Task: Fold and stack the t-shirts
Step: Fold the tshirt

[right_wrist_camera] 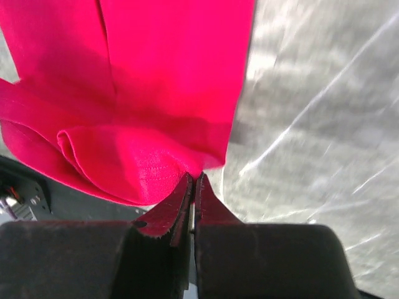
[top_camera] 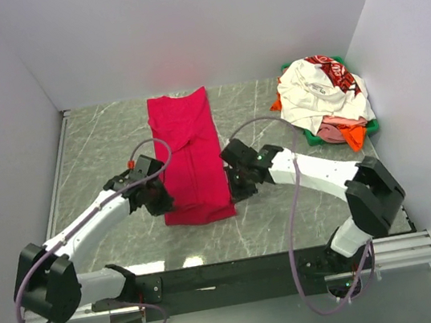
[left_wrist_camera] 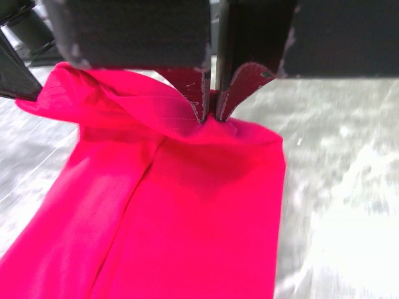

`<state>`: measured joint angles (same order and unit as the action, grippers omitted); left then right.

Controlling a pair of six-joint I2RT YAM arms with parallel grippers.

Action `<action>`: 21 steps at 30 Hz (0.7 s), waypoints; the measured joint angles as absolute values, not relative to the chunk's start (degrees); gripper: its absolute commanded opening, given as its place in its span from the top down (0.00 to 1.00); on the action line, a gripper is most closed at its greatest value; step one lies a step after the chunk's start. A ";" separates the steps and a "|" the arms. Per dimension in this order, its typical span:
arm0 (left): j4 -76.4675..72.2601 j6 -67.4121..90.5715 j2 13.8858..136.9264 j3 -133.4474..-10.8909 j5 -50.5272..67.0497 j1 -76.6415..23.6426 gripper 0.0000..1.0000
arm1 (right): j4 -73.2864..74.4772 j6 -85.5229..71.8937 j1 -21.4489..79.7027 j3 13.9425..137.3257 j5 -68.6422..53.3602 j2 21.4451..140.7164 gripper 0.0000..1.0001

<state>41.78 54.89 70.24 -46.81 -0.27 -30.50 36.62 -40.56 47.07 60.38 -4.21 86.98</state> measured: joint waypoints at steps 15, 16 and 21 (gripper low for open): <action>34.04 48.75 86.08 -57.67 2.94 -19.42 1.00 | 42.28 -28.77 36.27 85.80 -7.14 108.31 1.00; 33.63 48.47 87.44 -58.72 3.27 -18.68 1.00 | 42.70 -28.29 35.75 87.59 -7.20 109.71 1.00; 31.90 46.61 93.14 -63.83 4.78 -15.22 1.00 | 45.54 -26.04 33.54 97.73 -7.79 117.36 1.00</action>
<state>31.90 46.61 93.14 -63.83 4.78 -15.22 45.54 -26.04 33.54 97.73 -7.79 117.36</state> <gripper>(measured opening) 0.079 0.027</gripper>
